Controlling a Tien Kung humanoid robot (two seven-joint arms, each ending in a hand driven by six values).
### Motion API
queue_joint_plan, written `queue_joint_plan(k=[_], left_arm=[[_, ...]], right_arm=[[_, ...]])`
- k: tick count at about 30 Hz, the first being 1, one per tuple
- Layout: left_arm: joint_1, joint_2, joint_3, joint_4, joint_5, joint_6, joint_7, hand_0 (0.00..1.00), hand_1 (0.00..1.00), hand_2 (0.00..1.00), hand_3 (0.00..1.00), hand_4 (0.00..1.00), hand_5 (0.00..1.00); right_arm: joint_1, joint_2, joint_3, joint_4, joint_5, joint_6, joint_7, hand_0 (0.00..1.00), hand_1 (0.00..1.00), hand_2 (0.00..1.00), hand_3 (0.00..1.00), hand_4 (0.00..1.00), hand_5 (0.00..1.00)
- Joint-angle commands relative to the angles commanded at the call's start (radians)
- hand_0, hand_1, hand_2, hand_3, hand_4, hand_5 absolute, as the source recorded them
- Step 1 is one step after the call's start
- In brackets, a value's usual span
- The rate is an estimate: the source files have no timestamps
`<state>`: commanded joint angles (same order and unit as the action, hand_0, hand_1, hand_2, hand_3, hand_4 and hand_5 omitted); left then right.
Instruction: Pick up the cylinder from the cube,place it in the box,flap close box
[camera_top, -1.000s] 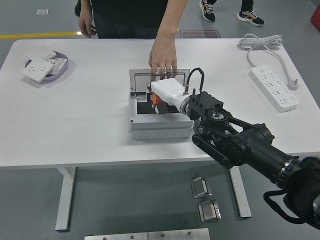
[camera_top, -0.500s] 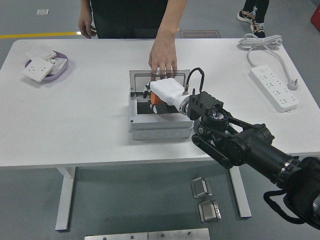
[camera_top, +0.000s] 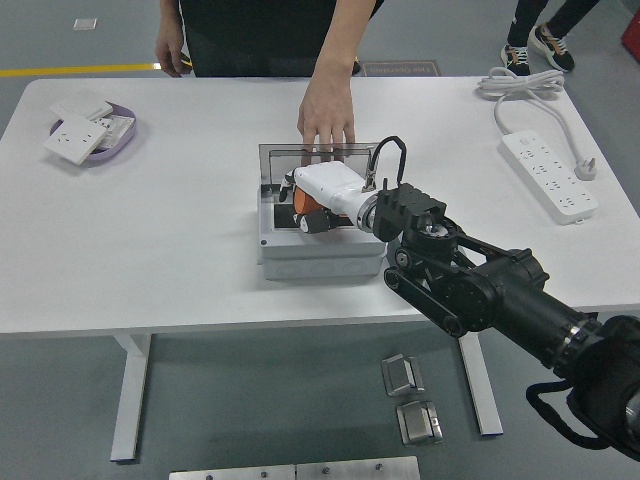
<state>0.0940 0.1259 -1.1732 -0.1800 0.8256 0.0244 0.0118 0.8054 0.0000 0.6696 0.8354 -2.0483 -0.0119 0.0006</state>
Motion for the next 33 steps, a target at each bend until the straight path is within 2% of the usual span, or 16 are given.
queue_joint_plan(k=[2, 3, 8, 9, 21, 25, 33], left_arm=[[0.0, 0.0, -0.001, 0.0, 0.001, 0.0, 0.0, 0.599, 0.64, 0.627, 0.636, 0.724, 0.232], [0.0, 0.0, -0.001, 0.0, 0.001, 0.0, 0.0, 0.599, 0.641, 0.625, 0.635, 0.722, 0.232], [-0.001, 0.0, -0.004, 0.0, 0.003, 0.0, -0.001, 0.599, 0.641, 0.625, 0.635, 0.722, 0.232], [-0.001, 0.001, -0.005, 0.0, 0.004, 0.0, -0.001, 0.599, 0.64, 0.625, 0.634, 0.715, 0.22], [-0.001, 0.0, -0.007, 0.0, 0.008, 0.0, -0.001, 0.598, 0.64, 0.622, 0.631, 0.706, 0.203], [0.0, -0.001, -0.009, 0.0, 0.007, 0.0, -0.003, 0.598, 0.64, 0.622, 0.631, 0.706, 0.203], [0.004, -0.004, -0.004, 0.0, 0.0, -0.001, -0.004, 0.597, 0.639, 0.622, 0.63, 0.699, 0.192]], right_arm=[[0.0, 0.0, 0.003, 0.003, 0.001, -0.001, 0.001, 0.643, 0.627, 0.619, 0.67, 0.448, 0.206], [0.0, 0.0, 0.004, 0.004, 0.0, -0.001, 0.002, 0.643, 0.631, 0.651, 0.691, 0.699, 0.287], [0.0, 0.0, 0.009, 0.011, -0.002, 0.0, 0.002, 0.643, 0.631, 0.651, 0.691, 0.699, 0.287], [0.001, 0.0, 0.01, 0.011, -0.003, 0.0, 0.002, 0.649, 0.631, 0.659, 0.701, 0.823, 0.384], [-0.006, -0.007, 0.015, 0.035, 0.027, 0.011, 0.001, 0.649, 0.63, 0.659, 0.712, 0.864, 0.43], [-0.02, -0.043, 0.009, 0.095, 0.114, 0.038, 0.0, 0.649, 0.63, 0.659, 0.712, 0.864, 0.43], [-0.01, -0.16, 0.03, 0.257, 0.313, 0.113, -0.023, 0.638, 0.619, 0.652, 0.713, 0.883, 0.45]])
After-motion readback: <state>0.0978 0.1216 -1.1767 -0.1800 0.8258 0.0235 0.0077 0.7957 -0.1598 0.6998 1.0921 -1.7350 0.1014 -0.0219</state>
